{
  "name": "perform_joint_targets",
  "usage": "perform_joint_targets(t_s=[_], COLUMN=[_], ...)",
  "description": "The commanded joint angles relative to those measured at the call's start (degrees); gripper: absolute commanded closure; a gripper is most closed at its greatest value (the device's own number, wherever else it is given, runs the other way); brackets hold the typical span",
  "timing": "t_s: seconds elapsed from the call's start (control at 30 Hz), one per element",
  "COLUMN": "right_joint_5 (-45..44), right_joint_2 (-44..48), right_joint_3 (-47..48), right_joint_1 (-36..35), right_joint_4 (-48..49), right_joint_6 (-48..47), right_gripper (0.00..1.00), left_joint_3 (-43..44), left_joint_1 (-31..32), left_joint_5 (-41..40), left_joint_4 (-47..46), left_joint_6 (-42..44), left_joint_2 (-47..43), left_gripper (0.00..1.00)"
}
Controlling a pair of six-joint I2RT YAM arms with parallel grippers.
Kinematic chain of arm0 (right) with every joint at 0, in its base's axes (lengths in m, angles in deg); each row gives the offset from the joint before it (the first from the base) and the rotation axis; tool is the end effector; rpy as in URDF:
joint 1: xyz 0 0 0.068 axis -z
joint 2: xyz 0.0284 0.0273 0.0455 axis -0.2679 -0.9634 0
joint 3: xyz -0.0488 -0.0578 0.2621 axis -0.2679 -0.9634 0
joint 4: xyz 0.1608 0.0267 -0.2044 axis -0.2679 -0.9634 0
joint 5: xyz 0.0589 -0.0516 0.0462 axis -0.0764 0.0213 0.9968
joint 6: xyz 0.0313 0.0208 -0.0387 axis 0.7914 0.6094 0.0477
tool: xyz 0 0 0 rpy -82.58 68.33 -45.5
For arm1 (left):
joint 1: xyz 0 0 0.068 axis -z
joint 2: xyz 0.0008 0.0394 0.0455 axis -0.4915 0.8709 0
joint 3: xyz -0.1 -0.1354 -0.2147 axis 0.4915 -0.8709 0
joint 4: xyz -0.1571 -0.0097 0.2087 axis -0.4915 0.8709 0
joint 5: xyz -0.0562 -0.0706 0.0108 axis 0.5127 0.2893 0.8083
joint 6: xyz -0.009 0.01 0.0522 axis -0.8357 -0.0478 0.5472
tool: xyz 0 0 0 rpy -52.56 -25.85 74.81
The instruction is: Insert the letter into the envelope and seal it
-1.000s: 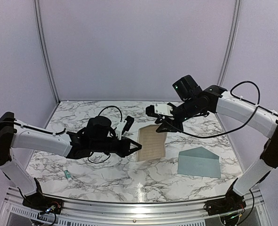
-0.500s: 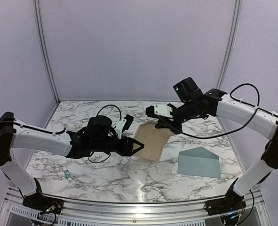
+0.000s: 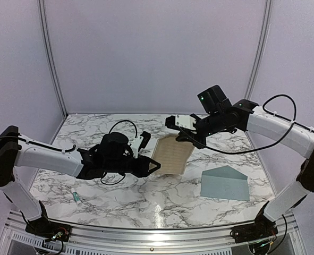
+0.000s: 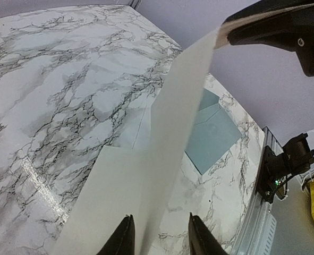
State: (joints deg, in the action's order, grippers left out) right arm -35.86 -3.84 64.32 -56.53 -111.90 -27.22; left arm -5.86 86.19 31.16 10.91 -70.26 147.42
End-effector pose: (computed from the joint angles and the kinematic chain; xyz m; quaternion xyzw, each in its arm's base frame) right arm 0.2427 0.2248 0.3261 -0.6677 0.6346 0.1259 0.3682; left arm 0.1906 -0.3014 0.2167 0.2577 0.7774 -0.4299 0.3800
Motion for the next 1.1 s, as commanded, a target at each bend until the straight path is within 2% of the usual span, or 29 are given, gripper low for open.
perform_joint_targets(t_s=[0.0,0.27,0.47,0.7,0.83,0.97,1.0,1.07], right_joint_5=[-1.0,-1.2,-0.4,1.9,8.6,11.7,11.5,12.0], right_joint_2=[1.8,2.9,3.8,6.1,7.4,7.4,7.2,6.5], right_joint_3=[1.0,0.7,-0.1,-2.9,-5.2,-9.8,-11.6,-16.1], right_joint_1=[-0.4,-0.4,-0.4,-0.4,-0.6,-3.8,-5.3,-7.7], right_joint_4=[1.3,1.6,1.3,0.0,-2.6,-5.2,-5.6,-3.9], right_joint_6=[1.0,1.4,1.3,1.3,0.0,0.3,0.7,3.0], right_gripper=[1.00,1.00,1.00,1.00,1.00,0.68,0.62,0.56], left_joint_3=[0.6,0.9,1.5,-0.4,-0.9,-1.3,-1.6,-2.2], left_joint_1=[0.2,0.2,0.2,0.1,0.1,0.1,0.1,0.1], left_joint_5=[0.4,-0.7,-3.4,-6.3,-5.3,-3.9,-3.6,-3.4], left_joint_4=[0.1,-0.1,-1.0,-5.3,-7.5,-9.6,-10.1,-11.1], left_joint_6=[-0.1,-1.2,-2.3,-3.2,-3.6,-3.8,-3.6,-2.9], left_joint_2=[0.2,1.9,3.2,0.9,0.4,-0.1,-0.4,-1.0], left_gripper=[0.69,0.84,0.99,1.00,1.00,1.00,1.00,1.00])
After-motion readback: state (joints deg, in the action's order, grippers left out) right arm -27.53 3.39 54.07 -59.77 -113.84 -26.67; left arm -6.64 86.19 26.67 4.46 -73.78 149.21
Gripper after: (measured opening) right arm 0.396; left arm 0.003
